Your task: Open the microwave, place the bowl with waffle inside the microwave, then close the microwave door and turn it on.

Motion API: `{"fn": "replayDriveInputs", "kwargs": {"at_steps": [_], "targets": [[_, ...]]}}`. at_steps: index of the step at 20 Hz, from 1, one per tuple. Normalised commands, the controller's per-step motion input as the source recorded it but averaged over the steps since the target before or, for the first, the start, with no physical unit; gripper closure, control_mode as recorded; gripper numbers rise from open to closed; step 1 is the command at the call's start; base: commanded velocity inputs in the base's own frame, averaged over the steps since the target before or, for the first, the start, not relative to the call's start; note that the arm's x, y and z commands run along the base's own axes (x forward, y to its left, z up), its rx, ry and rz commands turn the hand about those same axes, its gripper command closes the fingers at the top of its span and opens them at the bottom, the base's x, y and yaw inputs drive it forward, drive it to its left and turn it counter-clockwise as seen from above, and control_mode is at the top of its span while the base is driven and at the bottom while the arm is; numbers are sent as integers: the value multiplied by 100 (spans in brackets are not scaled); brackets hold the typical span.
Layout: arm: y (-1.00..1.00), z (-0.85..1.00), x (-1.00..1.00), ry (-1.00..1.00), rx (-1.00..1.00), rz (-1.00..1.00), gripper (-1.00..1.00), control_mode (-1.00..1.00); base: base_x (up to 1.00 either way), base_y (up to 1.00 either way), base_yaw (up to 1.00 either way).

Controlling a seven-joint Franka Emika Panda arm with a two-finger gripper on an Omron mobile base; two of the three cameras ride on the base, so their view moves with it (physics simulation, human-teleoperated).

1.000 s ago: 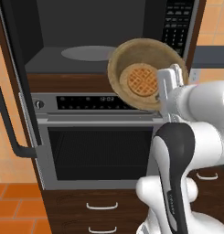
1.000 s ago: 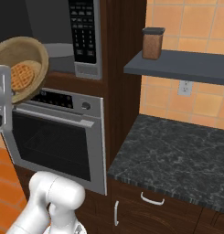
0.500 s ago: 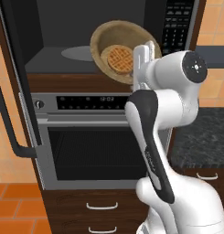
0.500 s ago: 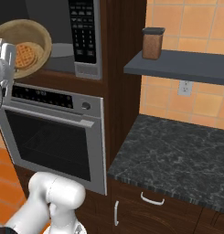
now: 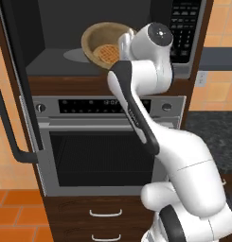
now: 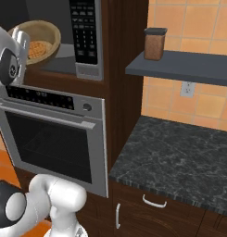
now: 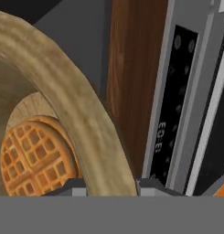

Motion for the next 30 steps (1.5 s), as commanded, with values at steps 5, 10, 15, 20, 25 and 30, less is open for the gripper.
{"fn": "replayDriveInputs", "kwargs": {"at_steps": [5,10,15,20,25,30], "targets": [[1,11,78,0,0,-9,100,-100,0,0,0],[9,12,76,2,0,-9,100,-100,0,0,0],[23,2,81,1,-4,-1,100,-100,0,0,0],[22,0,85,4,-6,0,100,-100,0,0,0],[2,-10,71,16,-1,-1,100,-100,0,0,0],[1,-28,32,7,0,-3,-100,-100,0,0,0]]}}
